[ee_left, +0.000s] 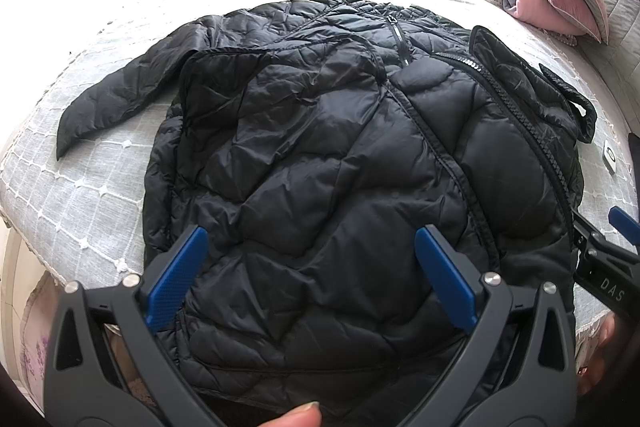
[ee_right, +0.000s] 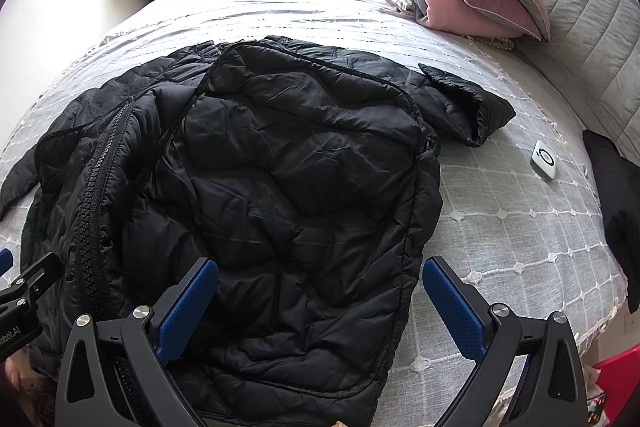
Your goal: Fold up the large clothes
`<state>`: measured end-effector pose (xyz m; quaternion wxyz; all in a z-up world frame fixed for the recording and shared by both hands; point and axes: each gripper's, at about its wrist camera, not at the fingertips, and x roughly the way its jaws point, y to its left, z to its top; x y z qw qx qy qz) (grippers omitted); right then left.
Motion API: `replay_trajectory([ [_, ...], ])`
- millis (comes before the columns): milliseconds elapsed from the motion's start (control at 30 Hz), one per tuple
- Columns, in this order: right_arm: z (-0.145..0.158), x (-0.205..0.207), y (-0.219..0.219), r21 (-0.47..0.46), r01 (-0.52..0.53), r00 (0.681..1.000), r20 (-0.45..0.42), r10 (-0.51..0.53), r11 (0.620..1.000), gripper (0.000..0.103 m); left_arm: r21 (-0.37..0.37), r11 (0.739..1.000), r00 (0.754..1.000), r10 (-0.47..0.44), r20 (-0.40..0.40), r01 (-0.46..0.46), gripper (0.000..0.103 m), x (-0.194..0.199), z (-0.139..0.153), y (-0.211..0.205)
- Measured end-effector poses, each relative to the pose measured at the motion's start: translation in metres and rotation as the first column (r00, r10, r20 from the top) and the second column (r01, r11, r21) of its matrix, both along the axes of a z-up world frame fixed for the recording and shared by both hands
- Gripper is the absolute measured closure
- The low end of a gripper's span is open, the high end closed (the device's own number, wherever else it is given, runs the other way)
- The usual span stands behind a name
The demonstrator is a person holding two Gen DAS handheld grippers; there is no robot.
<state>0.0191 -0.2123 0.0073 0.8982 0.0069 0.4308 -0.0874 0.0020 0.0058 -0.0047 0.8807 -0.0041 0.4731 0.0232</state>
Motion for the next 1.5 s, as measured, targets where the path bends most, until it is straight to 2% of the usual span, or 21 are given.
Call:
replay_trajectory([
  [833,-0.002,0.000,-0.002,0.006,-0.005,1.000,-0.008,0.005,1.000,0.000,-0.007,1.000,1.000,-0.006,-0.006,0.006,0.000,-0.001,-0.006,-0.001],
  [967,-0.005,0.000,-0.005,0.029,-0.011,1.000,-0.015,0.012,1.000,0.000,-0.047,0.999,1.000,-0.025,0.011,0.026,0.000,-0.001,-0.009,0.004],
  [1033,-0.008,0.001,-0.007,0.054,-0.022,1.000,-0.018,0.023,0.998,0.000,-0.077,0.995,0.998,-0.056,0.023,0.057,0.000,0.000,-0.009,0.007],
  [1133,-0.009,0.003,-0.019,0.130,-0.068,0.998,-0.010,0.069,0.989,0.000,-0.077,0.991,0.994,-0.111,0.019,0.112,0.000,0.004,-0.010,0.012],
  [1233,-0.010,0.004,-0.041,0.236,-0.083,0.996,0.006,0.084,0.968,0.000,-0.158,0.978,0.991,-0.137,-0.005,0.135,0.000,0.008,-0.012,0.031],
  [1300,-0.015,0.004,-0.057,0.301,-0.081,0.996,0.000,0.085,0.950,0.000,-0.207,0.970,0.990,-0.136,-0.027,0.127,0.000,0.011,-0.013,0.051],
  [1400,-0.028,0.003,-0.083,0.399,-0.045,0.998,-0.029,0.062,0.916,0.000,-0.235,0.968,0.995,-0.100,-0.027,0.091,0.000,0.011,-0.017,0.082],
  [1500,-0.042,-0.002,-0.104,0.458,-0.008,0.997,-0.064,0.042,0.889,0.000,-0.276,0.960,0.997,-0.066,-0.040,0.053,0.000,0.010,-0.025,0.112],
])
